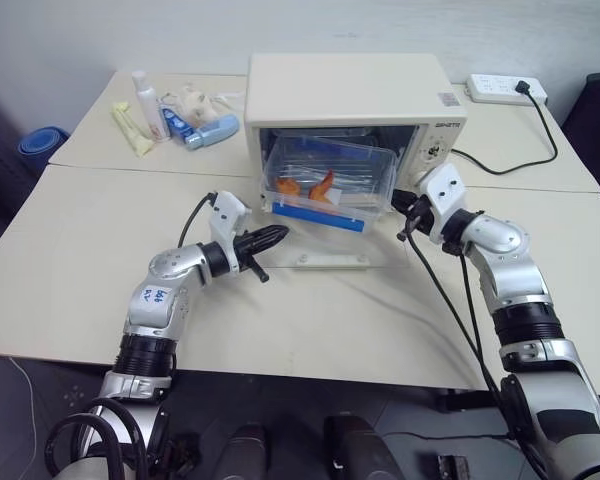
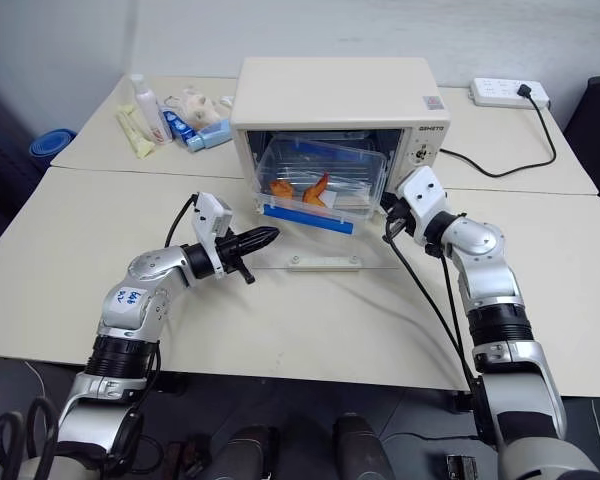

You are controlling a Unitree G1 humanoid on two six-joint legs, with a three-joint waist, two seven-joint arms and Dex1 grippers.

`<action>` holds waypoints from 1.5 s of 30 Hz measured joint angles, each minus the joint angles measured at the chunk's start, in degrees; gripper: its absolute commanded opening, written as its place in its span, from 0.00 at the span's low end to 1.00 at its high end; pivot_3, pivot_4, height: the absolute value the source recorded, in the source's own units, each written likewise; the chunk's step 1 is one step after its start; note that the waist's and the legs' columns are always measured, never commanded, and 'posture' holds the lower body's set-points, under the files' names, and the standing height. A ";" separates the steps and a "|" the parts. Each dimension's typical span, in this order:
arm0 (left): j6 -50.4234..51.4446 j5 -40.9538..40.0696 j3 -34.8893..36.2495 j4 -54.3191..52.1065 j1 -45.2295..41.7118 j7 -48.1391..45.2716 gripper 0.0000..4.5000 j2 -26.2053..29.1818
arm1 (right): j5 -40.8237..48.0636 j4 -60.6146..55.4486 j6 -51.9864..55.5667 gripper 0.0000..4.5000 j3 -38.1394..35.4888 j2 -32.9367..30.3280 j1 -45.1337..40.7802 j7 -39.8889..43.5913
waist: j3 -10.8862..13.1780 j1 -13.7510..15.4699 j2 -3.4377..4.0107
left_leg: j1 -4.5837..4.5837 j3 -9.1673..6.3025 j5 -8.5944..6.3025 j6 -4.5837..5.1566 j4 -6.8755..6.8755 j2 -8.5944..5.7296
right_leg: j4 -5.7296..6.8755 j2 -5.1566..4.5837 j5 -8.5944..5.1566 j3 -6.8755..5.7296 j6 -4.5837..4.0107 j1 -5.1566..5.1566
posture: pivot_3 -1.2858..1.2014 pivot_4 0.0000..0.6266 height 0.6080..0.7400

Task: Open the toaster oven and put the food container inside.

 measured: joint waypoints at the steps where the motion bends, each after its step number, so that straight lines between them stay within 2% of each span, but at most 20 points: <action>1: 0.00 0.00 0.00 -0.02 0.00 0.00 0.00 -0.02 | -0.03 -0.07 0.04 0.00 -0.04 -0.46 0.16 0.17 | 0.00 0.00 0.00 | -0.01 0.00 0.00 0.00 0.00 0.00 | 0.00 0.00 0.00 0.01 0.00 -0.01 | 0.52 0.24 1.00; 3: 0.00 -0.05 -0.07 -0.14 -0.01 0.02 0.00 -0.22 | 0.38 -3.25 1.27 0.00 -0.60 -2.60 2.25 1.44 | 0.00 0.02 0.00 | -0.06 -0.01 0.00 0.00 0.01 0.00 | 0.00 -0.01 0.00 0.00 0.00 -0.03 | 0.52 0.24 1.00; 7: 0.00 -0.16 0.23 -0.60 0.63 0.03 0.00 0.08 | 4.91 -15.93 6.99 0.00 -2.96 -8.27 11.77 6.73 | 0.00 0.34 0.00 | -0.22 -0.15 -0.02 0.03 0.05 -0.01 | 0.00 -0.04 0.00 -0.12 0.00 -0.02 | 0.52 0.24 1.00; 12: -0.02 -0.18 0.57 -0.85 1.64 -0.07 0.00 0.23 | 11.92 -29.68 13.66 0.00 -2.01 -9.57 21.68 14.51 | 0.00 -0.17 0.00 | -0.14 -0.10 -0.04 0.08 0.06 0.00 | -0.03 0.02 0.01 -0.06 0.03 -0.01 | 0.52 0.24 1.00; 18: -0.76 0.47 -0.49 0.39 0.41 -0.33 0.00 -0.18 | 12.54 -31.59 15.53 0.00 3.55 -4.48 17.73 15.02 | 0.00 0.03 0.00 | -0.05 -0.14 0.03 0.16 0.08 0.00 | 0.10 0.01 0.02 -0.08 0.03 -0.01 | 0.52 0.24 1.00; 21: -1.42 0.80 -0.94 2.32 -1.88 -0.18 0.00 -1.09 | 10.89 -29.09 14.64 0.00 4.37 -2.32 14.35 13.68 | 0.00 0.21 0.00 | -0.08 -0.16 0.07 0.10 0.08 -0.05 | 0.07 -0.05 0.02 -0.13 0.02 -0.01 | 0.52 0.24 1.00; 27: -5.49 2.93 -1.02 9.89 -7.70 1.72 0.00 -3.83 | 4.65 -12.17 6.33 0.00 4.49 1.62 3.52 7.51 | 0.00 0.15 0.00 | -0.19 -0.15 0.13 -0.02 0.08 -0.13 | 0.02 -0.16 0.02 -0.65 0.03 -0.11 | 0.52 0.24 1.00; 37: -15.27 5.08 2.37 26.68 -17.23 10.87 0.00 -10.07 | 1.02 7.80 -6.78 0.00 3.36 5.58 -6.71 1.43 | 0.00 -0.22 0.00 | -0.25 -0.09 0.15 -0.06 0.08 -0.13 | 0.11 -0.16 0.02 -0.65 0.04 -0.22 | 0.52 0.24 1.00; 42: -17.72 5.07 4.13 29.56 -19.06 14.57 0.00 -11.51 | 0.48 13.71 -10.98 0.00 3.01 7.33 -9.35 -0.70 | 0.00 -0.18 0.00 | -0.26 -0.09 0.15 -0.06 0.08 -0.13 | 0.15 -0.18 0.02 -0.65 0.04 -0.23 | 0.52 0.24 1.00; 45: -15.83 4.75 2.95 24.71 -16.09 10.88 0.00 -10.42 | 1.73 11.38 -9.96 0.00 2.95 6.27 -7.77 3.41 | 0.00 -0.18 0.00 | -0.27 -0.10 0.16 -0.07 0.03 -0.13 | 0.32 -0.18 0.03 -0.65 0.04 -0.22 | 0.52 0.24 1.00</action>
